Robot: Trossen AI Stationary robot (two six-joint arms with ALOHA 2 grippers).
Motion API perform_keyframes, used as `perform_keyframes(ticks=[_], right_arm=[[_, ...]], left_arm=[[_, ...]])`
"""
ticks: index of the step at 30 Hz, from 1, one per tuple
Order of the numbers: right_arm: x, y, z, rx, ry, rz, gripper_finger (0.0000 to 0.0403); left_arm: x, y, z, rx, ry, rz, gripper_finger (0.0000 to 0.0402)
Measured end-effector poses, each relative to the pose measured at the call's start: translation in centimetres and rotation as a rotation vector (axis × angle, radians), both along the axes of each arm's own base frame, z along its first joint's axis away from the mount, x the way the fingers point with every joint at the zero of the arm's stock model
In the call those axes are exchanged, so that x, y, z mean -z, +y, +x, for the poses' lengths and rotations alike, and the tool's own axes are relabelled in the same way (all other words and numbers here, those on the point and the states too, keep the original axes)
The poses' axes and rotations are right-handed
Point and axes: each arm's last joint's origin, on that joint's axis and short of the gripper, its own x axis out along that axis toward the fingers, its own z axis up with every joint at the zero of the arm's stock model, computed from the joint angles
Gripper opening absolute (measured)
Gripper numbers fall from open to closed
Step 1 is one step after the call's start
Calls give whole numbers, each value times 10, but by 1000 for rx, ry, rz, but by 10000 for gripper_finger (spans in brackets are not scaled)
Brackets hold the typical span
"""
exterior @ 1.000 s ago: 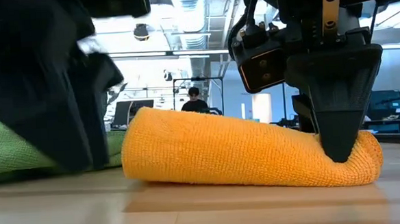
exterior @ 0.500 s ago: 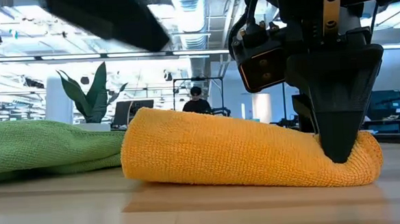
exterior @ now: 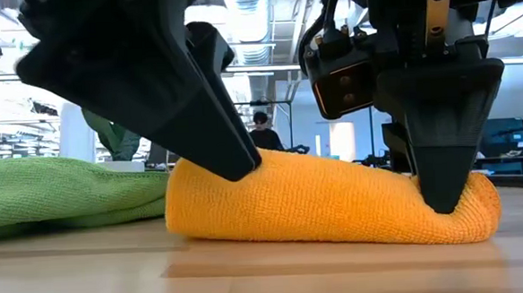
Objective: Roll microfiber towels into tight, uniform cylinder then place into a basket
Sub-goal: Roll the orange microfiber cloth
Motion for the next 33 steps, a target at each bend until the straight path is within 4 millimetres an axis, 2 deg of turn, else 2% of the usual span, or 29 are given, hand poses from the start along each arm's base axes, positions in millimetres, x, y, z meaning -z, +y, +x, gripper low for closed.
perform_keyframes(ticks=[12,21,33], right_arm=[[0,1,0,-2,0,-2,38],[0,1,0,-4,0,-1,39],[0,1,0,-5,0,2,51]], left_arm=[[-2,-11,-8,-19,-64,91,129],[8,15,-9,-105,125,87,129],[10,19,-8,-116,216,-27,129]])
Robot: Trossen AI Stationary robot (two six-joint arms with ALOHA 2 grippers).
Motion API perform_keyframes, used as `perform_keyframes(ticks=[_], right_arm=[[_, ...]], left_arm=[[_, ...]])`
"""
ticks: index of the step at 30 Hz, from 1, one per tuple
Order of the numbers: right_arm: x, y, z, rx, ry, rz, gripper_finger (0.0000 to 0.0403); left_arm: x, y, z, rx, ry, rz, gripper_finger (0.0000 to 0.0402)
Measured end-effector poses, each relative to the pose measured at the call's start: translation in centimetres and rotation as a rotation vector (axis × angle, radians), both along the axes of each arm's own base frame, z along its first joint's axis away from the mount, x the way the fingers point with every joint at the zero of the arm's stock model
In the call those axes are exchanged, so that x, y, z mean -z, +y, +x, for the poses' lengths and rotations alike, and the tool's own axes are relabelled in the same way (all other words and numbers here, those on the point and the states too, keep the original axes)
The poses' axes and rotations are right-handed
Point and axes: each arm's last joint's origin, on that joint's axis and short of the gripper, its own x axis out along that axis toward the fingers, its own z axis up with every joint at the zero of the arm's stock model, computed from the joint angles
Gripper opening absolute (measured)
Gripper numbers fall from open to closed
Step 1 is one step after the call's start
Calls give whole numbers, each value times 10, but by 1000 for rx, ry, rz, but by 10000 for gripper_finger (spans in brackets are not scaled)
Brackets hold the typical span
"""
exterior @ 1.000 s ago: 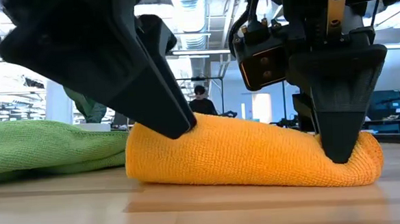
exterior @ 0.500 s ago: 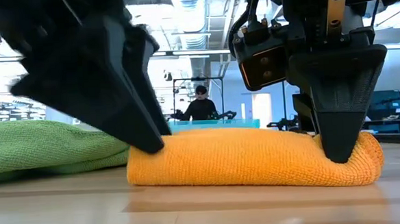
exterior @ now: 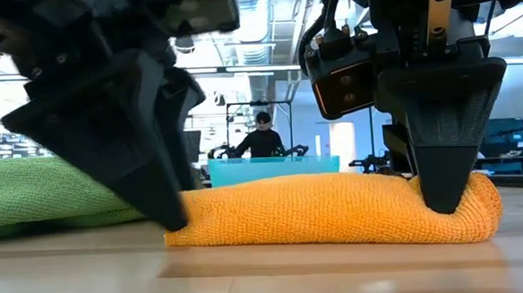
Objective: Roll microfiber towels into tight, uniform cylinder then place into a basket
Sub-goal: Roll the orange microfiber cloth
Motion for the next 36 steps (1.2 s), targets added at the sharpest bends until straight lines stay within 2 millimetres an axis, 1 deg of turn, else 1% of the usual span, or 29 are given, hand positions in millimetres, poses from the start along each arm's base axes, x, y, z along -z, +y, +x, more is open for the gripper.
perform_keyframes(ticks=[6,8,10,12,16,17,19,21,22,24,26,32,36], right_arm=[[0,0,0,20,12,6,51],[0,0,0,20,13,7,51],[0,0,0,20,13,7,51],[0,0,0,20,13,7,51],[0,0,0,21,14,7,52],[0,0,0,21,14,7,52],[0,0,0,22,14,7,52],[0,-2,1,26,16,10,52],[0,-2,1,25,18,13,52],[0,-3,1,26,18,13,52],[0,-3,1,27,17,12,52],[0,-3,1,27,17,10,52],[0,-2,1,26,17,9,52]], left_arm=[[10,6,-9,-87,62,-31,129],[9,5,-10,-90,56,-29,129],[5,1,-12,-56,44,4,129],[-4,-5,-16,-29,26,57,129],[-43,-21,-22,-15,-123,124,129],[-48,-25,-23,1,-158,147,129],[-51,-34,-22,47,-221,178,129],[-54,-40,-18,103,-281,156,128],[-54,-41,-14,127,-299,123,125],[-46,-38,-8,160,-278,89,120],[-34,-32,-1,164,-241,93,113],[-13,-13,16,129,-179,114,99],[-11,-7,19,132,-147,80,93]])
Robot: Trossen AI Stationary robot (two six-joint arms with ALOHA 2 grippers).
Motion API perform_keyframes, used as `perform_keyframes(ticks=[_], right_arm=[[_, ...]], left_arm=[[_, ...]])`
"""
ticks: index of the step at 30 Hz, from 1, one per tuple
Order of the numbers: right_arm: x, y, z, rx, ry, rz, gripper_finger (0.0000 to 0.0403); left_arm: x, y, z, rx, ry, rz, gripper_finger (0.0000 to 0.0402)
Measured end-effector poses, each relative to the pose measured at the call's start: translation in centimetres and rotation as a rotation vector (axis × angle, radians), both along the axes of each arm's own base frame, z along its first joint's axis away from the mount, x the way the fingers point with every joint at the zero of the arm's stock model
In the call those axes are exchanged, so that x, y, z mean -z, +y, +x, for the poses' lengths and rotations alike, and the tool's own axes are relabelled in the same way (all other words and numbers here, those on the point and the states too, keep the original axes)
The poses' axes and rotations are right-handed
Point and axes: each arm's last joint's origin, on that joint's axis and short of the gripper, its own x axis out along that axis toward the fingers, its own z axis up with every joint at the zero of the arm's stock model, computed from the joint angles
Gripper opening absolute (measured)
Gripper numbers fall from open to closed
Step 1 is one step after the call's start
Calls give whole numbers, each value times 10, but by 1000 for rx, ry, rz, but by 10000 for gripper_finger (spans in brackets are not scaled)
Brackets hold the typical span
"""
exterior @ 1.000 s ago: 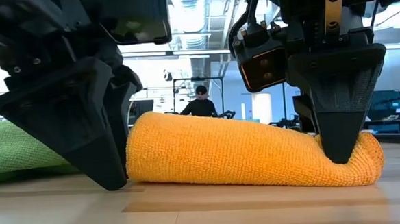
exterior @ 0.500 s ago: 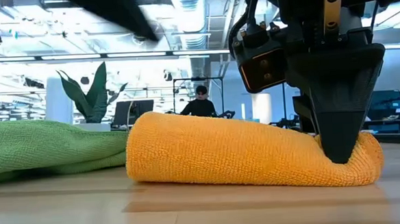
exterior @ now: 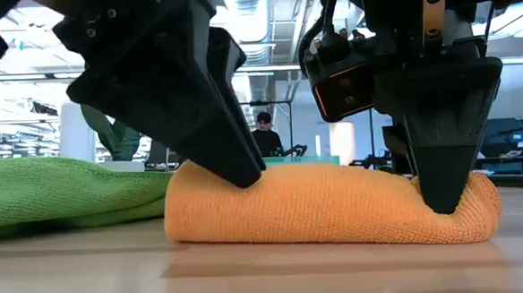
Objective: Roll microfiber towels into tight, uniform cylinder then place into a basket
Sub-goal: Roll the orange microfiber cloth
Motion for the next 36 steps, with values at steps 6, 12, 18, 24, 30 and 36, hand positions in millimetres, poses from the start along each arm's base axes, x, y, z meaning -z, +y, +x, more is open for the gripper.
perform_keyframes(ticks=[6,12,18,24,30,36], right_arm=[[0,0,0,0,-1,0,52],[0,0,0,1,0,3,54],[0,-2,1,7,3,2,86],[0,-2,1,8,-3,0,141],[-1,-5,3,-5,5,34,184],[-7,-11,1,-24,9,48,195]], left_arm=[[4,4,-4,-59,49,-26,82],[20,13,-10,-119,77,-86,72],[24,14,-11,-116,51,-109,71],[25,14,-11,-117,56,-115,71],[26,14,-11,-122,59,-120,71],[26,13,-11,-124,63,-129,71]])
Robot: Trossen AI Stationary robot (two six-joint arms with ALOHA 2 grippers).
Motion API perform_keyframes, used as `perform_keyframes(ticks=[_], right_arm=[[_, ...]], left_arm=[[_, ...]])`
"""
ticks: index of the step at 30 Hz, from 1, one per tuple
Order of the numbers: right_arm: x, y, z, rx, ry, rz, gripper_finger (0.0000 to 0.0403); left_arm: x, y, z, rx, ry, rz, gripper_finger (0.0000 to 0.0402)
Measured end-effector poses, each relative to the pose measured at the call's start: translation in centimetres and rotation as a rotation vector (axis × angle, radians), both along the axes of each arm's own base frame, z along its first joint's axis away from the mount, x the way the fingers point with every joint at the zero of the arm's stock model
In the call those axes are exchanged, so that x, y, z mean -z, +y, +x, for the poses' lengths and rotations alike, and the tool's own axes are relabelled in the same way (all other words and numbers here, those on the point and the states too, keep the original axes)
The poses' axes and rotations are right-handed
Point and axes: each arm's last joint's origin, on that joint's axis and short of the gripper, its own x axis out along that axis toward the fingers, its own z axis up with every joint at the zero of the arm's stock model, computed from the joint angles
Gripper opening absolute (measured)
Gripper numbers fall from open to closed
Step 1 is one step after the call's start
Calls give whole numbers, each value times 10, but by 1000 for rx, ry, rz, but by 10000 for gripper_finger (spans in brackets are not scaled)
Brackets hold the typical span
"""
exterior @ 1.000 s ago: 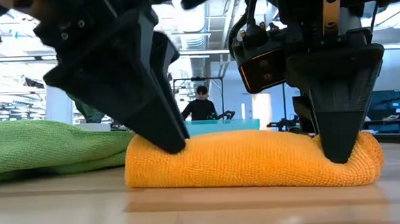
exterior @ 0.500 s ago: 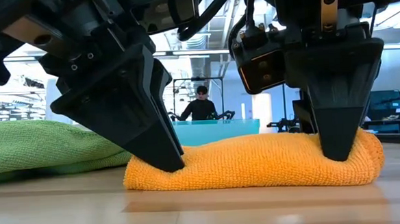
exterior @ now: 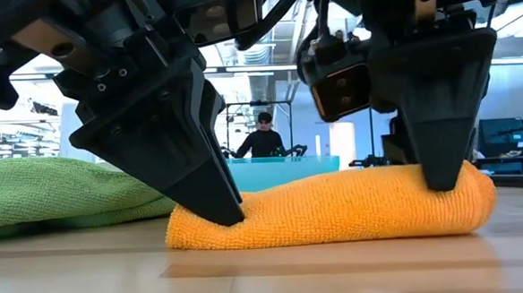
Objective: Roll microfiber towels into tight, uniform cylinder then place into a basket
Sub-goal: Roll the orange microfiber cloth
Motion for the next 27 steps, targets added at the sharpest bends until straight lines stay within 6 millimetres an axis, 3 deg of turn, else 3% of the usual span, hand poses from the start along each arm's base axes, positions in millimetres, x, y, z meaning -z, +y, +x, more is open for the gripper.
perform_keyframes(ticks=[6,14,20,23,27], right_arm=[[-19,-4,-9,-29,-29,-50,196],[-64,0,-39,0,-133,-320,195],[-85,36,-64,-85,-383,-550,191],[-83,61,-71,-114,-537,-666,189],[-66,89,-72,-221,-645,-735,189]], left_arm=[[0,0,0,-2,-2,-2,71],[0,0,0,-2,-3,-2,71],[0,0,0,-7,-3,-5,71],[1,0,0,-26,-4,-18,71],[1,0,0,-42,-5,-29,71]])
